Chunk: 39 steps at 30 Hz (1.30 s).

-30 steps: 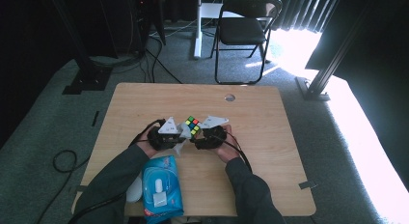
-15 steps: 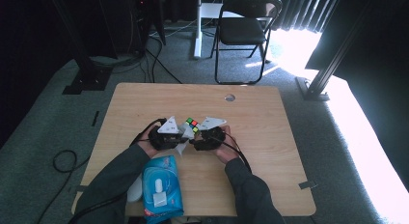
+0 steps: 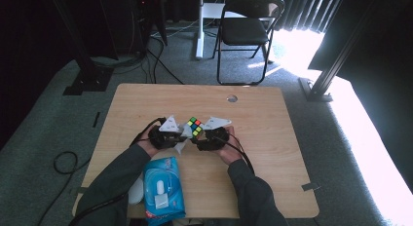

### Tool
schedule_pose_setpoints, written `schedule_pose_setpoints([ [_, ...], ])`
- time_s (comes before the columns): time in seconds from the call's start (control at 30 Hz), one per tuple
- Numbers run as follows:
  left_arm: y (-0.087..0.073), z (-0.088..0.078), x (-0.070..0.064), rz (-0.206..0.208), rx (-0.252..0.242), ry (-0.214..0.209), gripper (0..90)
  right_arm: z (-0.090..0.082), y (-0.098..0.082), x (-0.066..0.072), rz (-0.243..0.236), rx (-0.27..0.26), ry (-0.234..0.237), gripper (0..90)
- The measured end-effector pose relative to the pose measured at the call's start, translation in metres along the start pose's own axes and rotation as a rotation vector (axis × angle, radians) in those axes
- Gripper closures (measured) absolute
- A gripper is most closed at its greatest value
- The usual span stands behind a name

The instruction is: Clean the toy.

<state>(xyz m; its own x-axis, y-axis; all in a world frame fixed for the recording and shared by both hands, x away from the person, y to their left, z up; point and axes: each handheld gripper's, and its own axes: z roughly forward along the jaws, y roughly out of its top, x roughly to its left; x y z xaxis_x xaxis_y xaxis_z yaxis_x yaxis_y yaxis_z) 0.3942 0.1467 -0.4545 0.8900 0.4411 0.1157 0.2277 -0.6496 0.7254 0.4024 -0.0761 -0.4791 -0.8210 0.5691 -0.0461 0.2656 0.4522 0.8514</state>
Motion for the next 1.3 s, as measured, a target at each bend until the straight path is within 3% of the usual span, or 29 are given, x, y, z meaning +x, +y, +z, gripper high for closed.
schedule_pose_setpoints([
  [0.13,-0.001,0.003,0.000,-0.006,0.015,0.005,82.9,-0.001,0.002,0.000,0.005,-0.010,-0.003,34.3],
  [0.3,0.001,0.009,-0.006,0.026,0.046,0.003,82.9,0.001,0.005,0.000,0.023,-0.020,-0.004,34.3],
  [0.4,0.001,0.010,-0.007,0.023,0.044,0.000,83.0,0.001,0.005,0.000,0.031,-0.022,-0.005,34.3],
  [0.7,0.005,0.020,-0.016,0.059,0.063,-0.031,83.0,-0.002,0.012,-0.003,0.061,-0.058,0.003,34.3],
  [0.87,0.003,0.019,-0.012,0.051,0.068,-0.015,83.1,-0.003,0.012,-0.004,0.061,-0.059,0.004,34.3],
  [1.3,-0.005,0.016,0.004,-0.022,0.052,0.033,83.7,-0.008,0.014,-0.001,0.058,-0.073,0.029,34.3],
])
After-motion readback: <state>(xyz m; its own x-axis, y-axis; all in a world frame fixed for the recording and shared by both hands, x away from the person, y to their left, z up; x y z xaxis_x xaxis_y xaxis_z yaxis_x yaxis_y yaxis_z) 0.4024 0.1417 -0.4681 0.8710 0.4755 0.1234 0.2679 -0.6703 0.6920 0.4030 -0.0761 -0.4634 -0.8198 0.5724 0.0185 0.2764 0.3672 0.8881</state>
